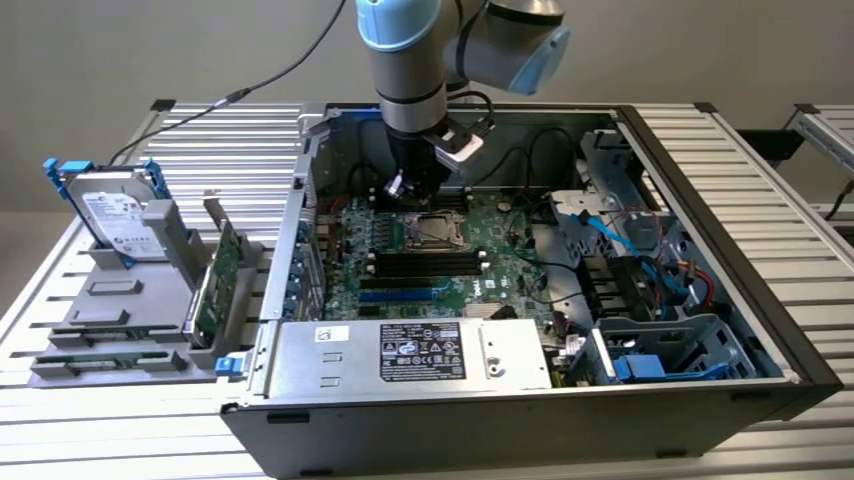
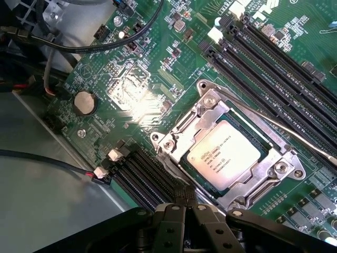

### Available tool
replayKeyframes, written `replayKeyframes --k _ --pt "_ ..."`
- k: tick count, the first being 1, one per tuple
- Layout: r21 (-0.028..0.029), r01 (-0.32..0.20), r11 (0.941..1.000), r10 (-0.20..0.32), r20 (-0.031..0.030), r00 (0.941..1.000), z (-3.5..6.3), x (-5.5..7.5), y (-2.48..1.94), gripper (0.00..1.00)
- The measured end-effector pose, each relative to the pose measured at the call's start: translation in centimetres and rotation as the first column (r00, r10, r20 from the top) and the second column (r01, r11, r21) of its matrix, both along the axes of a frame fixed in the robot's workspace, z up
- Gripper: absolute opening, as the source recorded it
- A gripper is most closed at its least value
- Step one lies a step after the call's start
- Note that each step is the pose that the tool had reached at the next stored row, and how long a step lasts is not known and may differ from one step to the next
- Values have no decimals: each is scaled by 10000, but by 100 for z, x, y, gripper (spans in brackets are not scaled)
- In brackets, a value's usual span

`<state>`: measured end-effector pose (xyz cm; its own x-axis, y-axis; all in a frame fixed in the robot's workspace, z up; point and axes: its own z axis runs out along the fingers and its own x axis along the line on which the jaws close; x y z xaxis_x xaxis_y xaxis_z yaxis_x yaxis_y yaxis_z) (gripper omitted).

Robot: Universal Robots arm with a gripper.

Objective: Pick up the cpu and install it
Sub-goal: 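Install the first cpu locking lever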

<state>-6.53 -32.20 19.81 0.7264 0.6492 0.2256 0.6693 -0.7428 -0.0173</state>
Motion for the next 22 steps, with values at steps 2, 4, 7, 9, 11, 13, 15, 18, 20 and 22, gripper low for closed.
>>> replayKeyframes --k 2,4,7,9,11,13,15,18,20,22 --pt "-57 1 10000 -1 0 10000 0 0 0 11" --pt "-120 0 9999 0 -1 10000 0 0 0 11" --pt "-214 1 9998 -1 -1 10000 0 0 8 11" --pt "-231 0 9997 0 -3 10000 1 -1 18 11" --pt "-235 0 9997 -1 -1 10000 1 -1 27 11" --pt "-234 0 9997 0 -2 10000 1 0 31 11" --pt "-234 0 9997 0 -1 10000 0 0 34 11" --pt "-243 -1 9997 1 -1 10000 0 0 35 11" --pt "-250 0 9997 0 0 10000 0 0 36 11" --pt "-260 0 9997 0 -1 10000 0 0 36 11"
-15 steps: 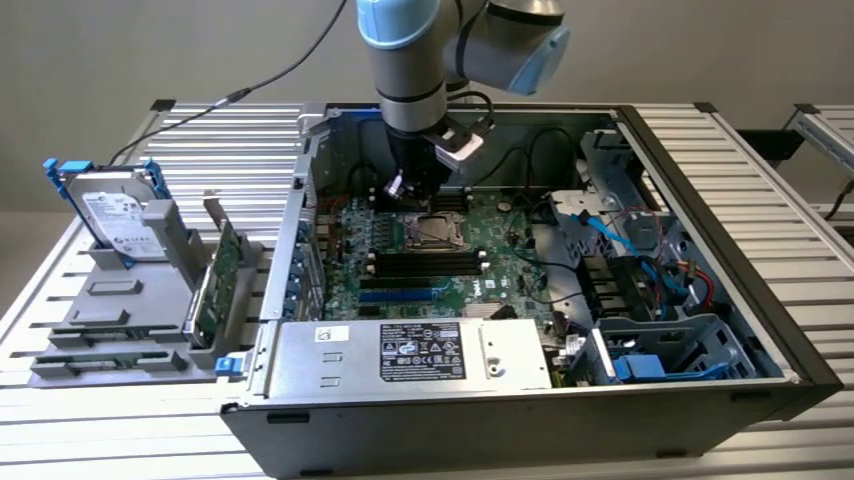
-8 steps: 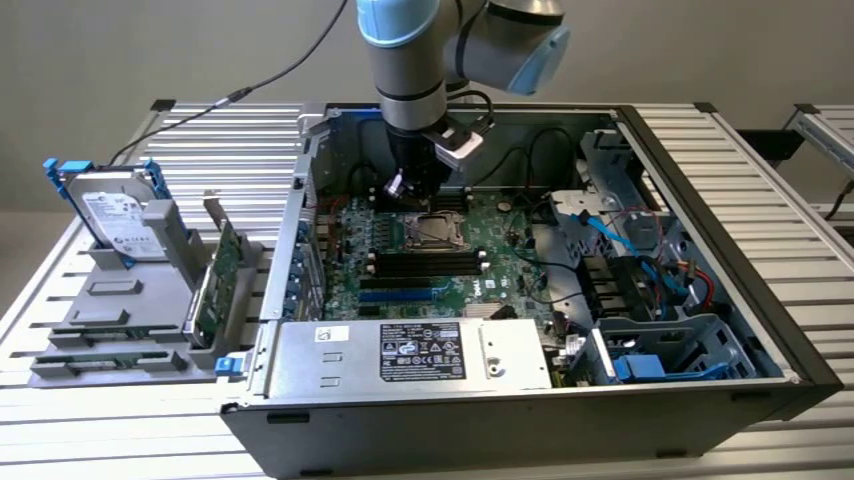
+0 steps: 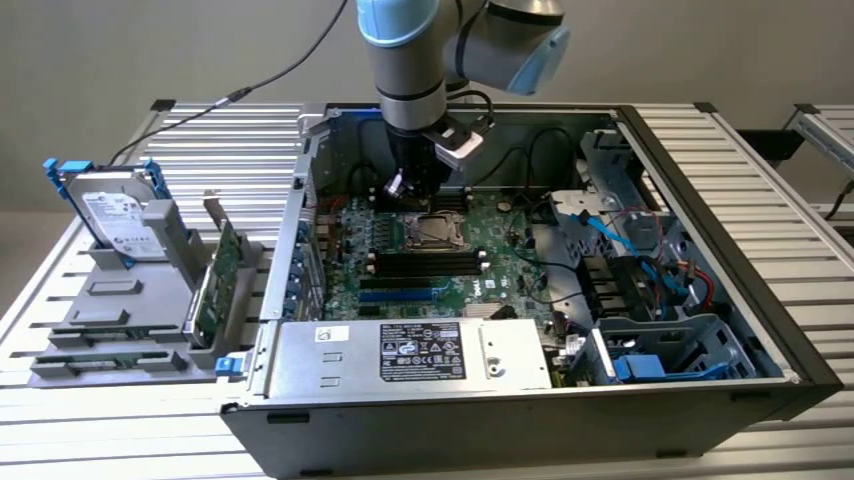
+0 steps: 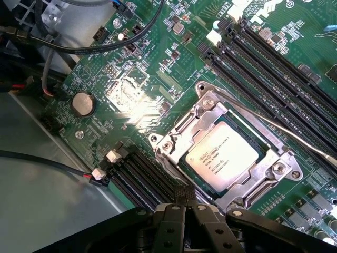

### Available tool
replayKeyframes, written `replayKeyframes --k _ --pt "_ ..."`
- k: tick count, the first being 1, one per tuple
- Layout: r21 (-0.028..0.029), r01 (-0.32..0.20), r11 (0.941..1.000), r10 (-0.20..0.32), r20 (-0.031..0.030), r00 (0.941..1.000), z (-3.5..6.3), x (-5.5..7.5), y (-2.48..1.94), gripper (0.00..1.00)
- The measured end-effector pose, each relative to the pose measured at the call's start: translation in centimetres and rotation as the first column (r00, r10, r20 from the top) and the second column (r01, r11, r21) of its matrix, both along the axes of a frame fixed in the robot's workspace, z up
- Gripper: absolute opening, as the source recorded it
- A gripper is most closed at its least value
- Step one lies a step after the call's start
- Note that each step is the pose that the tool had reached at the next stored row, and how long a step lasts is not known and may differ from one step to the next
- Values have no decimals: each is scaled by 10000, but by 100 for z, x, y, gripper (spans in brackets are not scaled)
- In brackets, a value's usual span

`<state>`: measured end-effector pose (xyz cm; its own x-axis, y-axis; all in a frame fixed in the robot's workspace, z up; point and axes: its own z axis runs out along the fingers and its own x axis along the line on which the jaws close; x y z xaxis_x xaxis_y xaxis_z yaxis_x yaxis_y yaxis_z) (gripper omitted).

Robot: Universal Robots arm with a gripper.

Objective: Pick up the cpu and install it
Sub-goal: 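Install the first cpu locking lever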

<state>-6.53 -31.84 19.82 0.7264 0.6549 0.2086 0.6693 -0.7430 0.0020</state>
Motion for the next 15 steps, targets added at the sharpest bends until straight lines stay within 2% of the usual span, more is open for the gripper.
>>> replayKeyframes --k 15 --pt "-68 0 10000 0 -1 10000 -6 1 1 11"
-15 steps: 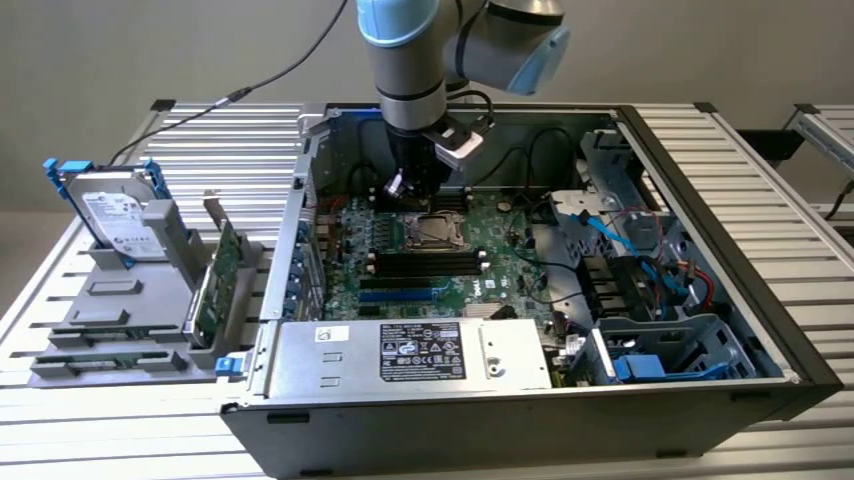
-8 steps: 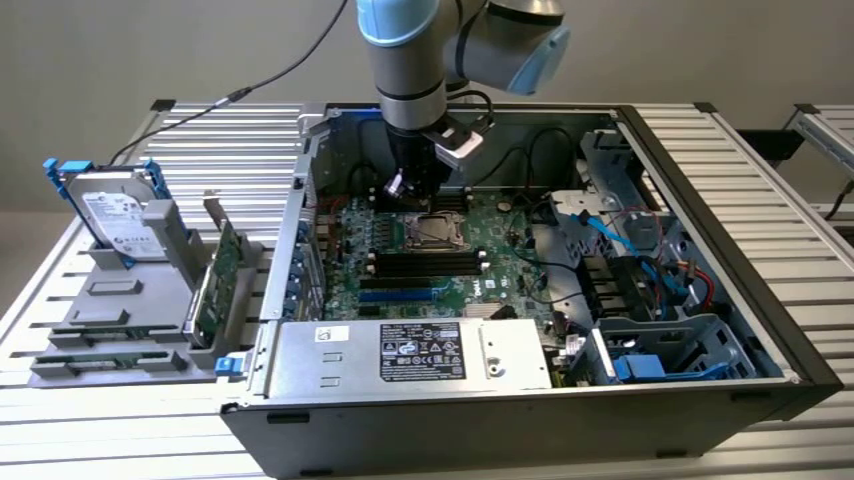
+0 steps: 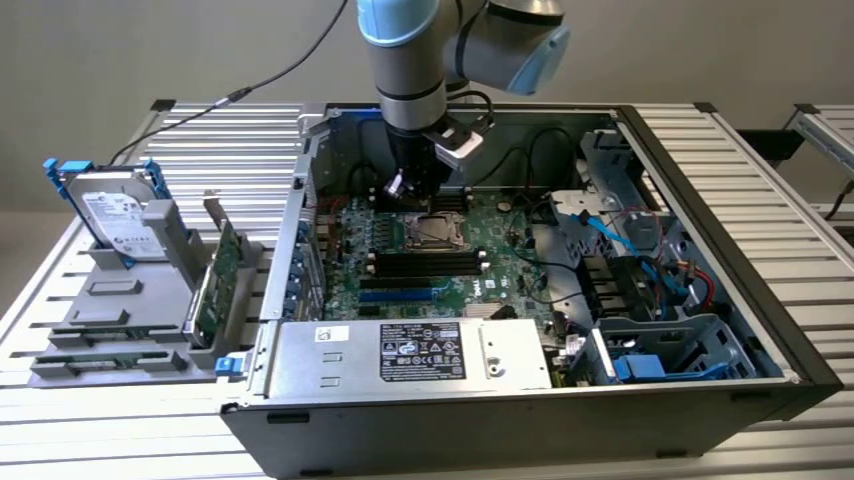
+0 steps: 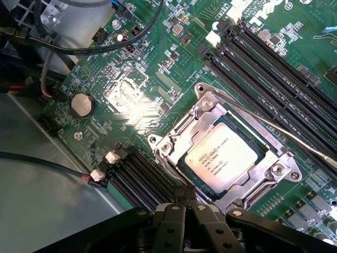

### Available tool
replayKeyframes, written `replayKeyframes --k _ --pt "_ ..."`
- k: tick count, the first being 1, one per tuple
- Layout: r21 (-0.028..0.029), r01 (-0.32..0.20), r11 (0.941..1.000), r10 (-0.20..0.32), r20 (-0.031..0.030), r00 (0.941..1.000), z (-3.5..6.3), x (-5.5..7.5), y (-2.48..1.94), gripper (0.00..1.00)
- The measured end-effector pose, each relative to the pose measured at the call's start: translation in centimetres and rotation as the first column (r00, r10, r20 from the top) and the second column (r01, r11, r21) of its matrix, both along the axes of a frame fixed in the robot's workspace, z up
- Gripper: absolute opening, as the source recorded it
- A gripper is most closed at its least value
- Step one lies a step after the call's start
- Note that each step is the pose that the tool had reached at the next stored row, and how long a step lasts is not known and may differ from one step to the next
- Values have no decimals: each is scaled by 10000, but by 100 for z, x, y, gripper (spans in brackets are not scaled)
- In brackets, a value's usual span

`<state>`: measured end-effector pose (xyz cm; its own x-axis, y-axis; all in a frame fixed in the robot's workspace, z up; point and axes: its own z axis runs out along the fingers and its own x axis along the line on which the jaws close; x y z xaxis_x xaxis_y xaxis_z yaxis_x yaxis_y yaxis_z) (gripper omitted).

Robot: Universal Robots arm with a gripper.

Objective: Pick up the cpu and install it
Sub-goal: 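Install the first cpu locking lever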

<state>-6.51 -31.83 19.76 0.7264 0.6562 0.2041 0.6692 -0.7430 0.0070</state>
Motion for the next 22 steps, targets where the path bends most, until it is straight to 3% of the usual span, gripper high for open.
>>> replayKeyframes --k 22 --pt "-75 -8 10000 8 -1 10000 -10 19 21 11"
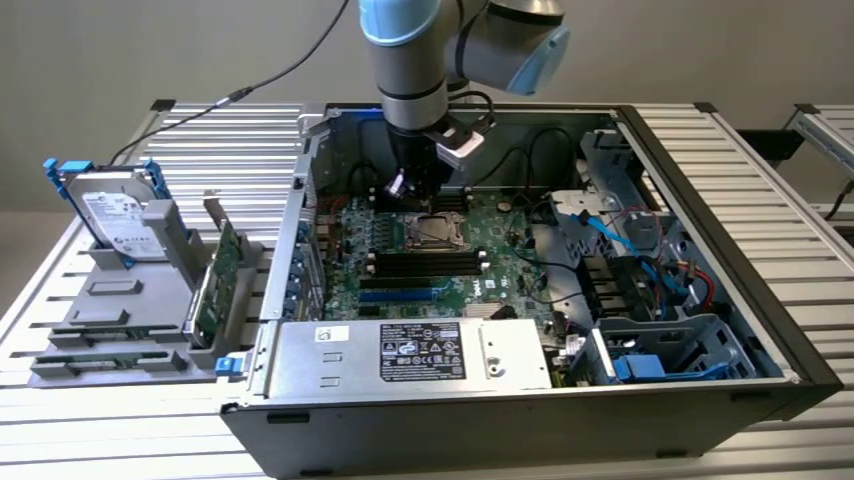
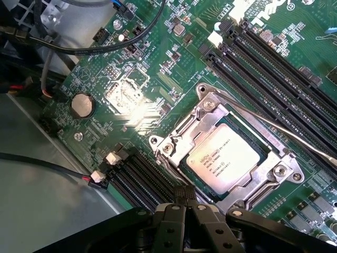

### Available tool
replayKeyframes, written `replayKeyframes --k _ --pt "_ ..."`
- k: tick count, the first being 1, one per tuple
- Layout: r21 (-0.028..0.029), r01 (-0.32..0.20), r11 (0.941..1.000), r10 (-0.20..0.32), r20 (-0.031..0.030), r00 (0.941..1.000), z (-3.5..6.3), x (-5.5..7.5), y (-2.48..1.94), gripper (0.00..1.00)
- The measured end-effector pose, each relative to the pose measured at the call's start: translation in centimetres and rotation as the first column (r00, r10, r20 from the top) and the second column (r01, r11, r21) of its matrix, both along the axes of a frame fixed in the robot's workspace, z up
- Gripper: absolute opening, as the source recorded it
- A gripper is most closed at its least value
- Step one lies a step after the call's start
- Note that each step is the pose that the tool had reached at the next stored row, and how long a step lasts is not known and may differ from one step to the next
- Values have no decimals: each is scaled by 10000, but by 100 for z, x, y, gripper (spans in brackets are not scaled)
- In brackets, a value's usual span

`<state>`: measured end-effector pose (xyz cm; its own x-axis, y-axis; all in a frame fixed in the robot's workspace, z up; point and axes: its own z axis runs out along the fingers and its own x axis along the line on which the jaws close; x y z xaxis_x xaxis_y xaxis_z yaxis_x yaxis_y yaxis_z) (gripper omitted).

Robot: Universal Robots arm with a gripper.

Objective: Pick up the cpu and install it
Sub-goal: 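Install the first cpu locking lever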

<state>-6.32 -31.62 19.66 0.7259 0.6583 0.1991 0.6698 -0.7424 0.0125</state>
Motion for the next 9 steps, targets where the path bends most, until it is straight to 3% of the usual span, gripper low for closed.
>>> replayKeyframes --k 9 --pt "-8 -27 10000 27 1 10000 -1 12 12 11"
